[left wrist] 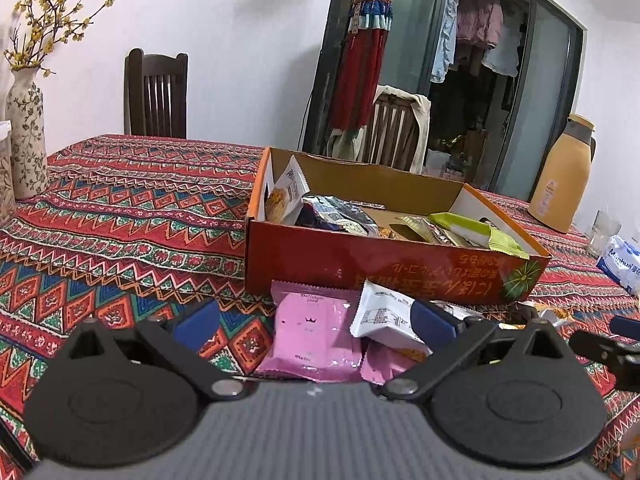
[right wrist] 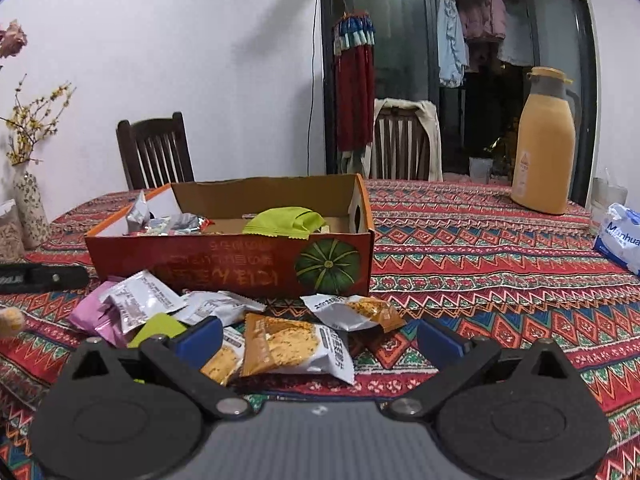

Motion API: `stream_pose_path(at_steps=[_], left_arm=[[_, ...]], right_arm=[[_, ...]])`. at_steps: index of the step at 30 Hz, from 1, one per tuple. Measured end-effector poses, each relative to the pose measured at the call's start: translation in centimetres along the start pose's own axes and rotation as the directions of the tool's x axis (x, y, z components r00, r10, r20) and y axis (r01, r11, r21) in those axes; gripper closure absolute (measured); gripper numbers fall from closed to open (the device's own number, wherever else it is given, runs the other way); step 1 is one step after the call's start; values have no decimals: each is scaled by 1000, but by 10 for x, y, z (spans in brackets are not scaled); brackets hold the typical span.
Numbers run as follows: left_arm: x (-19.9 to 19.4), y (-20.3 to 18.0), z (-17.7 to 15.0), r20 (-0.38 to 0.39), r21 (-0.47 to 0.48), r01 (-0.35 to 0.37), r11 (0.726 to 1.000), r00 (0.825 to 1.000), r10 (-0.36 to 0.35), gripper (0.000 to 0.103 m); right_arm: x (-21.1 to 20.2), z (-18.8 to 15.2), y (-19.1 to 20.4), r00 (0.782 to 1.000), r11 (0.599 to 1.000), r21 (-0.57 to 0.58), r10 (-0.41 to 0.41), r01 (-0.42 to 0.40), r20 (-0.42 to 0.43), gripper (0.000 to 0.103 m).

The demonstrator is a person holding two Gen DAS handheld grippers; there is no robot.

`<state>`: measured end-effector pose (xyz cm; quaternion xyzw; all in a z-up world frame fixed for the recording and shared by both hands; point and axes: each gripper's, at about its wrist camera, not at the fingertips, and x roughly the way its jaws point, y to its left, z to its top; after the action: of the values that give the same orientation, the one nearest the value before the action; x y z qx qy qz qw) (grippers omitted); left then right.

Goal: Organize snacks
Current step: 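Lower the open right gripper onto a white-labelled cookie packet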

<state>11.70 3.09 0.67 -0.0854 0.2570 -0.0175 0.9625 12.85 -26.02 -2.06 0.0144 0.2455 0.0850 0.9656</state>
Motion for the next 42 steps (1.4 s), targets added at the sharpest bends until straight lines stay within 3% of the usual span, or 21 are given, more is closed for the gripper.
stream_pose_path(at_steps=[5, 9, 11, 16, 24, 26, 27, 30, 32, 33, 42], left_arm=[[2, 2, 0, -12, -14, 0, 1000, 1000, 0, 0], [3, 2, -1, -18, -18, 3, 1000, 1000, -4, 0], [4, 3, 0, -20, -22, 7, 1000, 1000, -7, 0], [5, 3, -1, -28, -21, 7, 1000, 1000, -8, 0], [8, 5, -1, -41, -31, 11, 999, 999, -12, 0], [10, 6, -1, -52, -41, 9, 999, 999, -11, 0], [12, 7, -1, -58, -46, 8, 999, 998, -11, 0], [14, 8, -1, -71, -54, 2, 999, 997, -6, 0], [15, 8, -1, -75, -53, 0, 999, 997, -4, 0], [16, 8, -1, -78, -53, -2, 999, 997, -3, 0], [20, 9, -2, -91, -54, -17, 998, 996, 12, 0]], right_arm=[[22, 9, 2, 995, 999, 41, 18, -14, -93, 0], [36, 10, 3, 988, 998, 64, 38, -28, -153, 13], [42, 10, 3, 985, 996, 79, 42, -29, -168, 13], [60, 12, 1, 978, 993, 112, 68, -46, -198, 34], [66, 6, -4, 975, 988, 139, 90, -62, -203, 35], [64, 5, -6, 976, 987, 146, 100, -72, -194, 45], [62, 6, -8, 976, 985, 154, 108, -80, -188, 57], [54, 5, -12, 979, 980, 174, 125, -97, -161, 69], [46, 4, -13, 982, 980, 175, 124, -99, -141, 94], [43, 3, -14, 982, 977, 181, 136, -111, -134, 100], [1, -11, -11, 995, 988, 141, 77, -67, -65, 100]])
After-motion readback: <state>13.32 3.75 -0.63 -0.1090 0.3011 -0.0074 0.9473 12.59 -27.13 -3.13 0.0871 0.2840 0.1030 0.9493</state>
